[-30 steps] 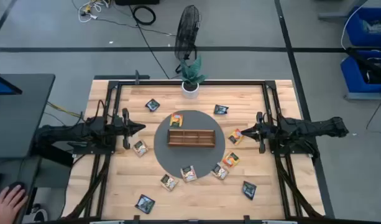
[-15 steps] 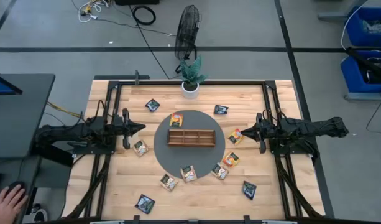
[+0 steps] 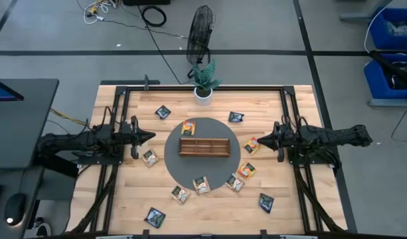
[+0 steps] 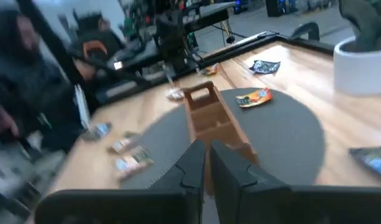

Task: Pick & Place Tea
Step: Put the yellow tea bag into the right section of the wooden organizer

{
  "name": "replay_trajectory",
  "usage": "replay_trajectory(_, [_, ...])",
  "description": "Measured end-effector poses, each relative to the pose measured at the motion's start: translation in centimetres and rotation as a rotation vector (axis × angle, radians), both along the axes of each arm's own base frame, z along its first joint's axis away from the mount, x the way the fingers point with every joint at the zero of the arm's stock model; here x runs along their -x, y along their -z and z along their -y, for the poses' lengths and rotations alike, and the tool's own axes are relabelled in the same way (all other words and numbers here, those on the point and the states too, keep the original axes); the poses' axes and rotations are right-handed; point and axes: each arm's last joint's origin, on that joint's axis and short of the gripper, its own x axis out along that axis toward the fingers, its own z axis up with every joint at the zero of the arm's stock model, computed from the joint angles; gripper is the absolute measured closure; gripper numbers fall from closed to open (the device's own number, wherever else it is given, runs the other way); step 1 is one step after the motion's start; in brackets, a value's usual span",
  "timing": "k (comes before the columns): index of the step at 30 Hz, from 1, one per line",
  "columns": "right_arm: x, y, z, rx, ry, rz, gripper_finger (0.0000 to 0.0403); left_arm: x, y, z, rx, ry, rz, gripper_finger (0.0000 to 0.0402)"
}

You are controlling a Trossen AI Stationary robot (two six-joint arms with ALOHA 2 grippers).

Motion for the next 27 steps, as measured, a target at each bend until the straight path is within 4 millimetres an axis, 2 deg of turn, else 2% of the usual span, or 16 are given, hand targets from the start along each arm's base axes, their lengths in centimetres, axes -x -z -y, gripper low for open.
replay_trajectory(2, [0.0,-0.2,0.1,-0.115,0.033,0.025,0.0372,0.0,0.0,0.0,0.010,0.000,0.003,0.0399])
replay_trajectory(5, [0.0,-0.3,0.4,-0.365,0.184,0.071,0.0372,0.0,-0.3,0.0,0.095,-0.002,0.053,0.0399])
replay_trajectory(9, [0.1,-0.8,0.9,-0.699,0.381,0.227,0.0372,0.0,-0.7,-0.1,0.252,-0.023,0.121,0.0399])
replay_trajectory(11, [0.1,-1.0,1.0,-0.795,0.410,0.287,0.0372,0.1,-0.8,-0.2,0.314,-0.048,0.152,0.0399])
replay_trajectory(19, [-0.4,-2.7,0.6,-0.799,0.217,0.364,0.0360,0.1,-1.0,-0.2,0.337,-0.052,0.172,0.0399])
replay_trajectory(23, [-0.9,-3.8,0.2,-0.807,0.135,0.236,0.0331,0.1,-1.0,-0.2,0.338,-0.051,0.178,0.0399])
replay_trajectory(27, [-1.8,-4.7,-0.2,-0.828,0.141,-0.025,0.0297,0.1,-1.0,-0.2,0.338,-0.051,0.178,0.0399])
